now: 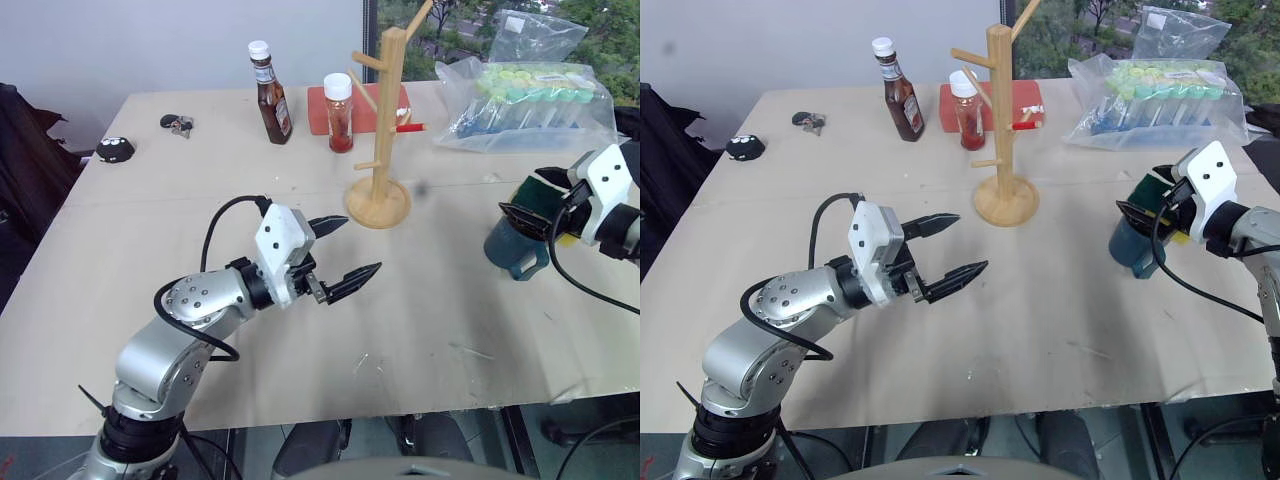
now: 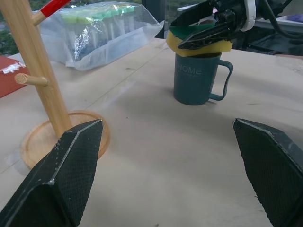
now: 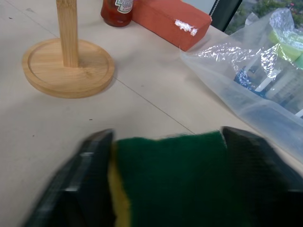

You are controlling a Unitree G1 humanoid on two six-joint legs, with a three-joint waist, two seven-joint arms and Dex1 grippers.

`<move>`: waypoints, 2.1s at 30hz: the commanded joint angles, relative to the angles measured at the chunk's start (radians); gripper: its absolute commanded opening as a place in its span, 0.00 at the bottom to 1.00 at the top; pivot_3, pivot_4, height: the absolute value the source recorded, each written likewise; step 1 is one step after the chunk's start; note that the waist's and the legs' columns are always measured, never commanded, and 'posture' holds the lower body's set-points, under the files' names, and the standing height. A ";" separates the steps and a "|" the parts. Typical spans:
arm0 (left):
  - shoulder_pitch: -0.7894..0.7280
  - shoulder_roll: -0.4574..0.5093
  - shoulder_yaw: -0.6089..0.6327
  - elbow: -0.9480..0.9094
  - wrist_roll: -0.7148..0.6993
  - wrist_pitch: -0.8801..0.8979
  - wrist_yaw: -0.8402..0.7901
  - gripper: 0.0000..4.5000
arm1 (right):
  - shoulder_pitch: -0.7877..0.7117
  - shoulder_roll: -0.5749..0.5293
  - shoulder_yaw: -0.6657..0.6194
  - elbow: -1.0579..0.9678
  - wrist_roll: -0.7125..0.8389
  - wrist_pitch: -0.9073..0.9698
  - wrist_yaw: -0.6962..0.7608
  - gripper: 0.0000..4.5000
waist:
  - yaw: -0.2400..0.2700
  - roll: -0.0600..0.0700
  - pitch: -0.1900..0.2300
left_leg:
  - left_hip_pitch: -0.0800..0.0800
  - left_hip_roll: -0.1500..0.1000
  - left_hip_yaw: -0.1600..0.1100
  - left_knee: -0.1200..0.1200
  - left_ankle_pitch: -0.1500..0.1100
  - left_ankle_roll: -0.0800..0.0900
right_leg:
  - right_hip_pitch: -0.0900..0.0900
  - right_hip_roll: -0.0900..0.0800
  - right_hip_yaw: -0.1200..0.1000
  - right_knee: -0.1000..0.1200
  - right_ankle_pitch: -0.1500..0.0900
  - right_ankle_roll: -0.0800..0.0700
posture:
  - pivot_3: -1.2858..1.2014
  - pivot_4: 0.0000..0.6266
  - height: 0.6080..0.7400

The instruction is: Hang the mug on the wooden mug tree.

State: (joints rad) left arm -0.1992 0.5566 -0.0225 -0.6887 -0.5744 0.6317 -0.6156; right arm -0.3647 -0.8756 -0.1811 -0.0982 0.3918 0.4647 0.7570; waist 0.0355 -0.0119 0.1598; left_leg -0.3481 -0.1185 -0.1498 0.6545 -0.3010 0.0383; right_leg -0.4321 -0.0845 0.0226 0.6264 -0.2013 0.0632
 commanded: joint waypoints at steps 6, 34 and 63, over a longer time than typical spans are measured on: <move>-0.022 -0.060 0.077 -0.055 -0.213 -0.070 -0.079 1.00 | -0.004 0.008 -0.032 -0.026 0.002 0.024 -0.010 0.01 | 0.000 0.000 0.000 | 0.000 0.000 0.000 0.000 0.000 0.000 | 0.000 0.000 0.000 0.000 0.000 0.000 | 0.52 0.24 1.00; -0.044 0.019 -0.029 0.038 -0.179 -0.110 -0.222 1.00 | 0.342 -0.087 -0.341 0.003 -0.062 0.027 -0.012 0.01 | 0.001 0.000 0.000 | 0.001 0.000 0.003 0.001 0.000 0.000 | 0.000 0.001 0.003 0.000 0.001 0.001 | 0.52 0.24 1.00; -0.108 0.016 -0.034 0.110 -0.180 -0.100 -0.291 1.00 | 0.507 0.482 -0.095 -0.692 -0.002 0.450 -0.625 1.00 | -0.009 -0.001 -0.001 | 0.001 0.004 0.004 0.004 0.000 0.000 | 0.001 0.006 0.005 0.000 0.005 0.001 | 0.52 0.24 1.00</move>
State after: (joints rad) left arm -0.2943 0.5736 -0.0609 -0.5590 -0.7412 0.5376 -0.9032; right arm 0.1515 -0.3966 -0.2685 -0.7443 0.4127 0.9092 0.1752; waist 0.0261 -0.0127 0.1587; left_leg -0.3468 -0.1144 -0.1454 0.6589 -0.3011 0.0380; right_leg -0.4314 -0.0778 0.0278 0.6263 -0.1965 0.0638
